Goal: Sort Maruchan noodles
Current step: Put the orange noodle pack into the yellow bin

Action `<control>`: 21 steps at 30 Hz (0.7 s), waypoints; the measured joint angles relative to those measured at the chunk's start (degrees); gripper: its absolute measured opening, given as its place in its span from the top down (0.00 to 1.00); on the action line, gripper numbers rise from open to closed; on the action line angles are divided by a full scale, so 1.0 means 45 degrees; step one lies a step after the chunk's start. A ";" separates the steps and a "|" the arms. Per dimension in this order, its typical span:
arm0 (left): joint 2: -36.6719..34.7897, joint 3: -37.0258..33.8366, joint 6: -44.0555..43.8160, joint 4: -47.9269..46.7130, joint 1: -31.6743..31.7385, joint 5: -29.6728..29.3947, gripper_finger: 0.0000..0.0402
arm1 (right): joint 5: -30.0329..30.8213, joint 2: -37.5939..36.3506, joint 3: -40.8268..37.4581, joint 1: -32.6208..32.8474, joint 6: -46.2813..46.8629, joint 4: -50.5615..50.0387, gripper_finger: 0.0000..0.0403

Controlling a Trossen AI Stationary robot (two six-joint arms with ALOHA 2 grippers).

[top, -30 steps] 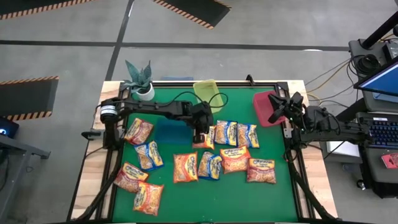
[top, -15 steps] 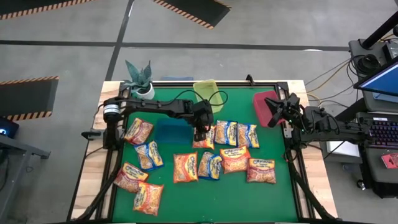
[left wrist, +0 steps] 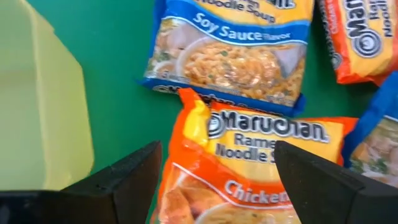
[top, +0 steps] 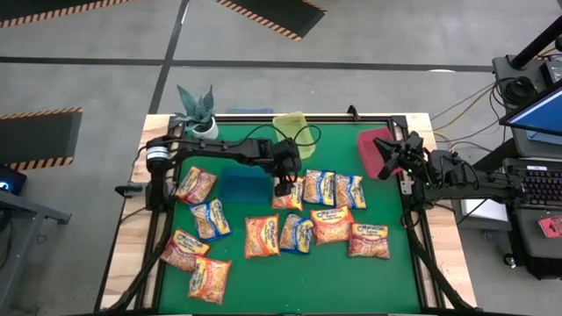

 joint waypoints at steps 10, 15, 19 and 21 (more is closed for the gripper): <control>0.1251 -0.0153 0.0014 0.0321 0.0237 0.0688 0.31 | 0.0010 0.0000 0.0000 0.0000 -0.0207 0.0005 0.93; 0.1706 -0.0110 -0.0034 0.0524 0.0241 0.0852 0.32 | 0.0010 0.0000 0.0000 0.0000 -0.0223 0.0005 0.93; 0.1734 -0.0110 -0.0039 0.0497 0.0237 0.0847 0.35 | 0.0014 0.0000 0.0000 0.0000 -0.0233 0.0005 0.93; 0.1712 -0.0114 -0.0020 0.0469 0.0222 0.0829 0.39 | 0.0015 0.0000 0.0000 0.0000 -0.0246 0.0008 0.93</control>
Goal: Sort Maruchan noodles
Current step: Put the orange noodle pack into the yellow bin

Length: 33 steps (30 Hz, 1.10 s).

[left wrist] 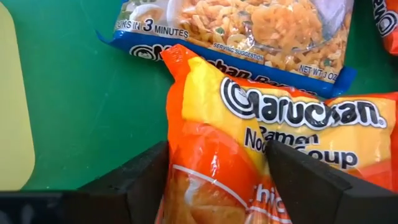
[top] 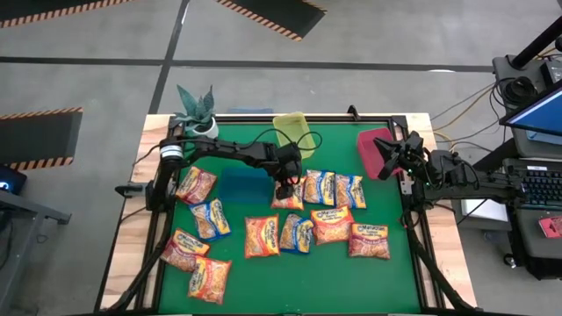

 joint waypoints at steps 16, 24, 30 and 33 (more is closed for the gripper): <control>-0.0160 0.0915 0.0014 -0.1063 -0.0078 -0.0318 0.98 | 0.0015 -0.0010 0.0000 -0.0003 0.0022 0.0113 0.93; -0.0878 0.2082 0.0364 -0.2421 -0.0632 -0.0733 1.00 | 0.0013 -0.0018 0.0000 -0.0005 -0.0007 0.0105 0.93; -0.1985 0.2205 0.1025 -0.2437 -0.1262 -0.0963 1.00 | 0.0024 -0.0018 0.0000 -0.0005 -0.0201 0.0103 0.93; -0.2559 0.2210 0.1624 -0.2382 -0.1398 -0.1762 1.00 | 0.0024 -0.0015 0.0000 -0.0005 -0.0201 0.0099 0.93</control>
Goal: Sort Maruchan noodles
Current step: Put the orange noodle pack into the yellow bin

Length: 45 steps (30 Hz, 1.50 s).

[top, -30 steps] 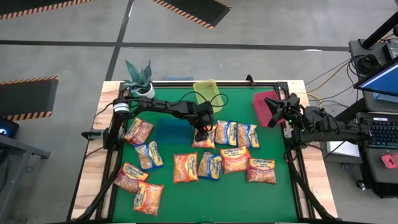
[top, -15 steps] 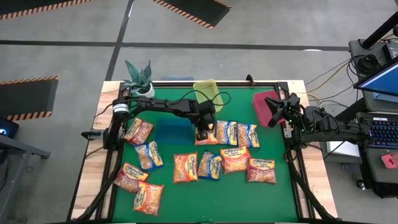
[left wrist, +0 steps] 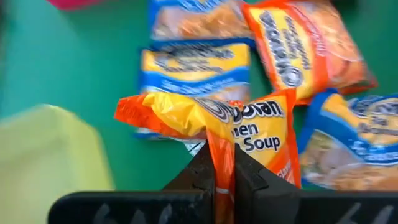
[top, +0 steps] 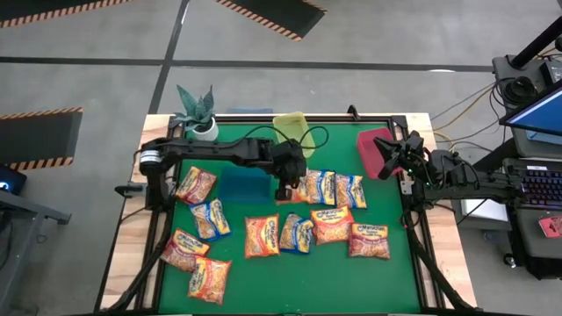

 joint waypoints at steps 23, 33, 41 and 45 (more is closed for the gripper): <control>0.0933 0.0029 0.6073 0.4409 0.4558 -0.5395 1.00 | 0.0084 0.0015 0.0000 0.0000 -0.0580 0.0279 0.93; 0.1336 0.0029 0.6223 0.4936 0.4813 -0.5323 1.00 | 0.0102 0.0015 -0.0005 0.0000 -0.0791 0.0277 0.93; 0.1336 0.0029 0.5971 0.6087 0.4834 -0.5319 1.00 | 0.0776 0.0015 -0.0010 0.0000 -0.0831 0.0277 0.93; 0.1404 0.0029 0.5788 0.6092 0.4856 -0.5308 1.00 | 0.0821 0.0015 -0.0010 0.0000 -0.0952 0.0282 0.93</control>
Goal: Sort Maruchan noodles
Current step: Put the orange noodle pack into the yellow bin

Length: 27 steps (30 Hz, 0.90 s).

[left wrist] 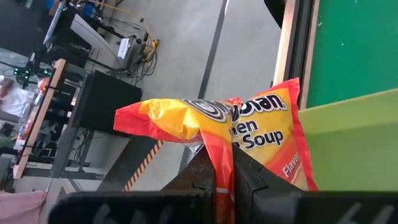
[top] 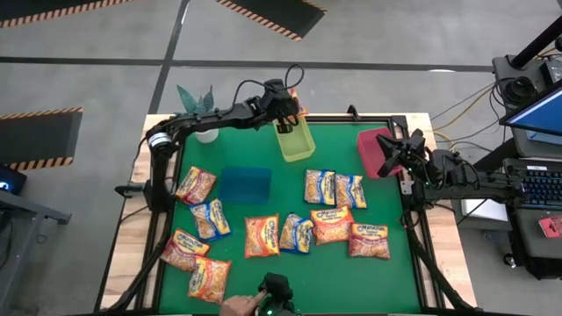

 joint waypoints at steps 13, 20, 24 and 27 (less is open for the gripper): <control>0.0637 0.0000 0.0224 -0.0932 -0.0049 -0.0082 1.00 | 0.0013 0.0001 0.0000 0.0000 -0.0162 0.0097 0.93; 0.0686 -0.0005 0.0110 -0.1147 -0.0048 -0.0104 1.00 | 0.0015 0.0005 0.0000 0.0000 -0.0165 0.0093 0.93; 0.0686 -0.0005 0.1086 -0.1207 -0.0108 -0.1237 0.99 | 0.0019 0.0005 0.0000 0.0000 -0.0165 0.0097 0.93; 0.0686 -0.0005 0.1870 -0.1222 -0.0117 -0.1911 0.99 | 0.0019 0.0001 0.0000 0.0000 -0.0165 0.0097 0.93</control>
